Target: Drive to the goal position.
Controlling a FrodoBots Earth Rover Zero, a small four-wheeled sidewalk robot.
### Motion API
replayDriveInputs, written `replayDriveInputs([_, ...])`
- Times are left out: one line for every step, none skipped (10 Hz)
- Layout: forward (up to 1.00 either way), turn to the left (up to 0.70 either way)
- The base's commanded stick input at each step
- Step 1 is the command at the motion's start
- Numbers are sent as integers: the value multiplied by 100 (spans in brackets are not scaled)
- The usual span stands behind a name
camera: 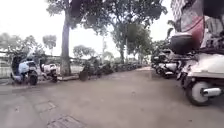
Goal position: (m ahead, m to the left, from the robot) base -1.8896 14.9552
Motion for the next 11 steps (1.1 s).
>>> replayDriveInputs([45,27])
replayDriveInputs([45,27])
replayDriveInputs([45,27])
replayDriveInputs([45,27])
replayDriveInputs([45,27])
replayDriveInputs([45,27])
replayDriveInputs([45,27])
replayDriveInputs([45,27])
replayDriveInputs([45,27])
replayDriveInputs([45,27])
replayDriveInputs([45,27])
